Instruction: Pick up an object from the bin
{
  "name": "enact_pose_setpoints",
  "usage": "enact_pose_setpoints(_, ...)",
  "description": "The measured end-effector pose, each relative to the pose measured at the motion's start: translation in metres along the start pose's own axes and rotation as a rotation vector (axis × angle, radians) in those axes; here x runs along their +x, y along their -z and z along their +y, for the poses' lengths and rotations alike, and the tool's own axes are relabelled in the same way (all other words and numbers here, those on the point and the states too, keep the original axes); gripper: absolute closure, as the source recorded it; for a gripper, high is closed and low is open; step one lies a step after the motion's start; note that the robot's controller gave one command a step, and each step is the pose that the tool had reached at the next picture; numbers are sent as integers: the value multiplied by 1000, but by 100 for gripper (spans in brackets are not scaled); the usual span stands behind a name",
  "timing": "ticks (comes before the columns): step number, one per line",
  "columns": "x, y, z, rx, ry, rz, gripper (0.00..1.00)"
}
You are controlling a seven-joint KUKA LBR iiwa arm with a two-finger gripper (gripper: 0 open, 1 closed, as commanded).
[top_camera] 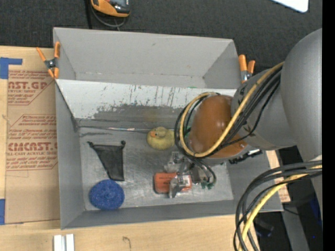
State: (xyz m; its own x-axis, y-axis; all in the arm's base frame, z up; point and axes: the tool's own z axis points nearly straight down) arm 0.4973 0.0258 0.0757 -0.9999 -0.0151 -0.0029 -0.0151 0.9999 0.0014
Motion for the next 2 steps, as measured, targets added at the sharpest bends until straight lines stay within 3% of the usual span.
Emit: enact_pose_setpoints(2, 1, 3, -1, 0, -2, 5, 100)
